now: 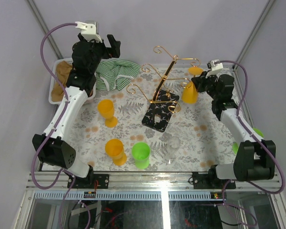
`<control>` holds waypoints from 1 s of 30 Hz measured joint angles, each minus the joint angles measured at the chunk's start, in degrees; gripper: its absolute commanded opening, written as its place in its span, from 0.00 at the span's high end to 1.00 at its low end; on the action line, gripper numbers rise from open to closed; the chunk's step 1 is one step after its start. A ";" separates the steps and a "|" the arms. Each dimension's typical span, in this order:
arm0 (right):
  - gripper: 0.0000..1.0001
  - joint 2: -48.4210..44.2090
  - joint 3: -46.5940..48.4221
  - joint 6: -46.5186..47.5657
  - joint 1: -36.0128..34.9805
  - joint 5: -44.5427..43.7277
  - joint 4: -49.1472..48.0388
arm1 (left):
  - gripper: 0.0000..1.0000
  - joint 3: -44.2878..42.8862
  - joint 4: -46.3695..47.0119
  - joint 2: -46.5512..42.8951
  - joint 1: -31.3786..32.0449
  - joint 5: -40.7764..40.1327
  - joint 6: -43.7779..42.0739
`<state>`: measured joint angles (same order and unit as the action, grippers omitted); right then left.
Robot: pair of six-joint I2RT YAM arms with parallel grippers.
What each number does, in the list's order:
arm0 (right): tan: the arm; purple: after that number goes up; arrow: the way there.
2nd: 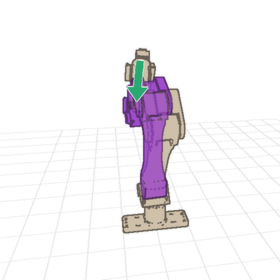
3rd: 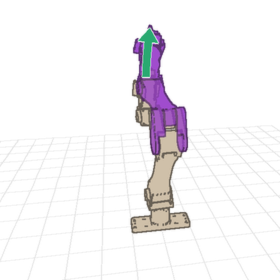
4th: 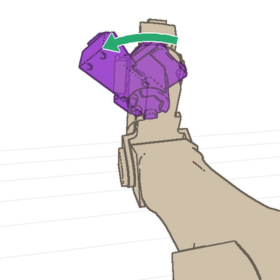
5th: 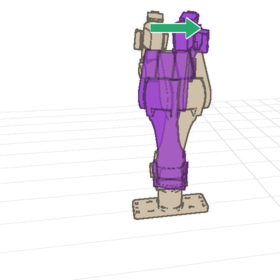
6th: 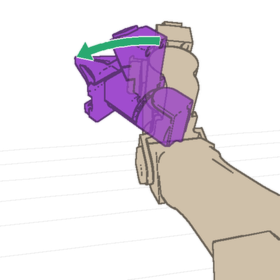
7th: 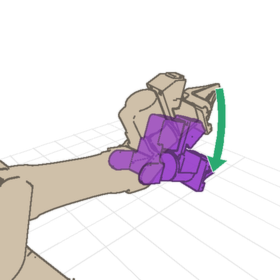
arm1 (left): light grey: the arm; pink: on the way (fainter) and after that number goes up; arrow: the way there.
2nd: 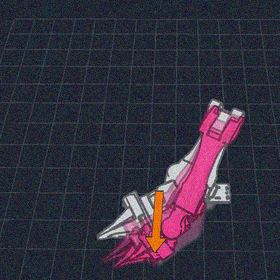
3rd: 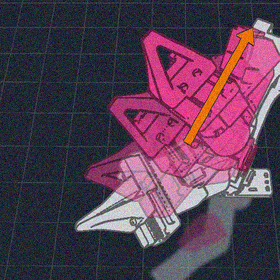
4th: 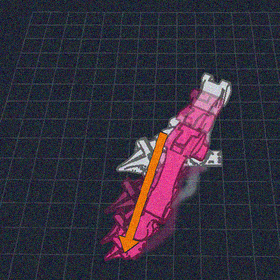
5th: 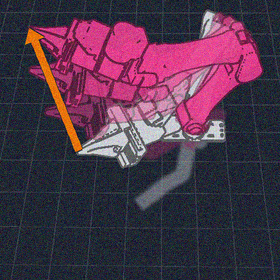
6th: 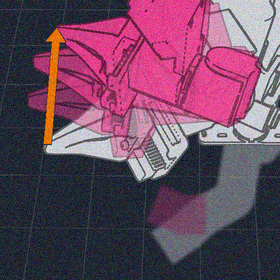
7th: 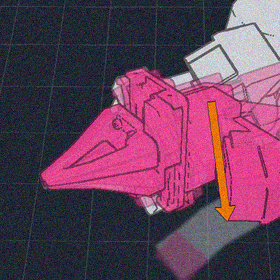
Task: Place the wine glass upside down on the wine glass rack
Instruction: Turn the wine glass upside down at the wine rack.
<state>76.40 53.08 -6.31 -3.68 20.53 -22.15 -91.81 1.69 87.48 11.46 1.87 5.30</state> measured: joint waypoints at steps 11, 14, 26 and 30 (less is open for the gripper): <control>1.00 7.08 4.31 -0.35 -0.15 3.15 -1.70 | 0.00 0.35 0.00 0.28 -1.20 -0.28 0.00; 1.00 7.06 4.31 0.04 -0.37 3.26 -1.46 | 0.00 -0.22 0.07 1.05 -1.40 -0.28 0.02; 1.00 3.43 4.61 5.51 -4.66 4.55 3.91 | 0.00 -0.22 0.11 1.95 -1.88 -0.26 1.03; 1.00 3.72 4.87 6.56 -4.66 3.37 4.00 | 0.00 -0.22 0.11 1.95 -1.92 -0.22 1.27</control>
<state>80.12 57.95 0.25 -8.34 23.90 -18.15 -92.03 1.80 89.43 9.54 1.65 6.57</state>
